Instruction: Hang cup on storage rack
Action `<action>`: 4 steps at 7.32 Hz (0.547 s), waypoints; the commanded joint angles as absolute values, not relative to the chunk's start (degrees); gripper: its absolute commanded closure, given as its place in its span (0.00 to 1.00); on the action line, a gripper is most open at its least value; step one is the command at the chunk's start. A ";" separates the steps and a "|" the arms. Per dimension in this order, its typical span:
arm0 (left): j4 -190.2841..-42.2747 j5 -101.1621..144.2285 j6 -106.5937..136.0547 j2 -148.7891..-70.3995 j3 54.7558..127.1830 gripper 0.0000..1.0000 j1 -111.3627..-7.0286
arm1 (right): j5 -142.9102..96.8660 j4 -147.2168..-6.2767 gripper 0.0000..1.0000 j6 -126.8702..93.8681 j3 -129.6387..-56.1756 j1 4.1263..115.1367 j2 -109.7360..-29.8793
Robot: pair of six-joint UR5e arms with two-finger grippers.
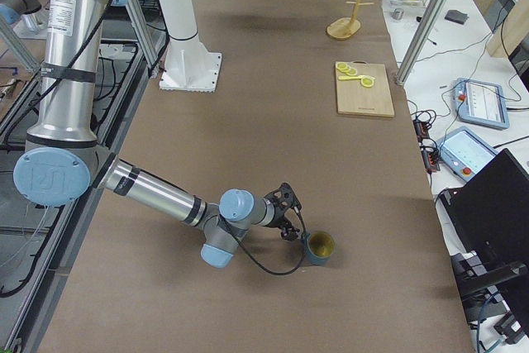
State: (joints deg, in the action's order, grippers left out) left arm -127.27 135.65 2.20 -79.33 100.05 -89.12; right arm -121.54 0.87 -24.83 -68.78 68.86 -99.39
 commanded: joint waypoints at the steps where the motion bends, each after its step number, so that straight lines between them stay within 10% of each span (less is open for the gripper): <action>1: -127.27 135.70 2.20 -79.37 99.93 0.00 -89.03 | -131.08 -4.52 0.08 -27.40 -69.78 74.14 -96.97; 4: -127.35 135.70 2.20 -79.37 99.93 0.00 -89.03 | -138.58 -25.24 0.06 -32.78 -71.54 80.13 -88.71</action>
State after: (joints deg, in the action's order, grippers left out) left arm -127.32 135.74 2.24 -79.37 99.94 -89.04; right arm -135.25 -16.13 -31.45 -71.13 77.13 -92.35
